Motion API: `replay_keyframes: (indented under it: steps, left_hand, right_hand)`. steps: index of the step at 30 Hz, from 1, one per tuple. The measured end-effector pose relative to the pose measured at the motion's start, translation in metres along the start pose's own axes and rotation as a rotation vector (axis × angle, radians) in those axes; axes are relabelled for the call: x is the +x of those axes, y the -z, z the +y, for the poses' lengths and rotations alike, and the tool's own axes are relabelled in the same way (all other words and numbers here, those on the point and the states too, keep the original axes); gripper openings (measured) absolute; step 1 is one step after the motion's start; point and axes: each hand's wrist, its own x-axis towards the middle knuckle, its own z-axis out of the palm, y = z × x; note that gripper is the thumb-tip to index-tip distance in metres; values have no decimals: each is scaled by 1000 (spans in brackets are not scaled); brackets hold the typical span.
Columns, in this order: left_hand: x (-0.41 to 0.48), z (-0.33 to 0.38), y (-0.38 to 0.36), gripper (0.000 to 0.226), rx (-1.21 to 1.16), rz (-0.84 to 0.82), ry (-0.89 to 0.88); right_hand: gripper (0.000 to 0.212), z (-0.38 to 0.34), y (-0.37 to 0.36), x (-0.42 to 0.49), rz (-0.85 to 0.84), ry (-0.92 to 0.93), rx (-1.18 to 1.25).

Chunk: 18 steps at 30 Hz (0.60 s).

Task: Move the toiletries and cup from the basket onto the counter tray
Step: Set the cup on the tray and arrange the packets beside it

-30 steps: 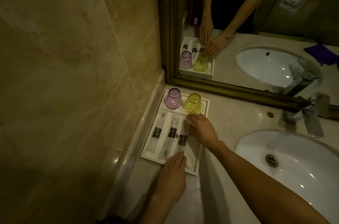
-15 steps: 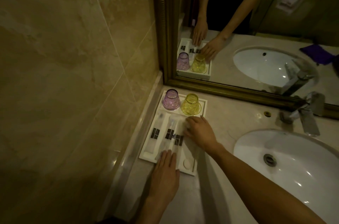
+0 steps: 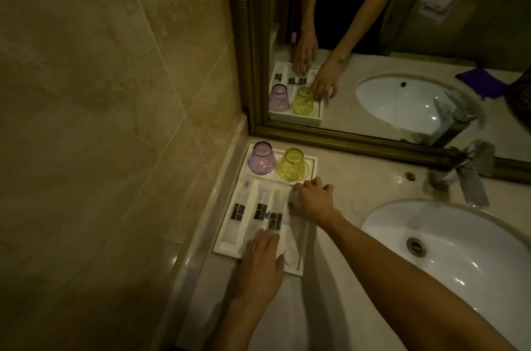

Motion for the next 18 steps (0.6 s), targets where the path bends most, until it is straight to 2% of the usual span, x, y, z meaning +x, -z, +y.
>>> replay_keyframes:
  steps: [5,7,9,12,15,18]
  left_hand:
    - [11,-1,6,48,-131,97,-1]
    - [18,5,13,47,-184,174,-7]
    - [26,13,17,57,-146,240,-79]
    - [37,28,17,70,-30,291,-200]
    - [45,44,13,40,-33,414,-231]
    - [47,58,14,17,-210,503,-98]
  right_hand:
    - [22,6,13,4,-75,-132,286]
    - [27,15,23,1,-136,-179,520]
    - [33,21,38,-7,-241,-224,759]
    - [42,29,59,-22,-382,-258,872]
    - [45,32,72,-29,-415,-255,941]
    - [46,35,81,-35,-389,-260,981]
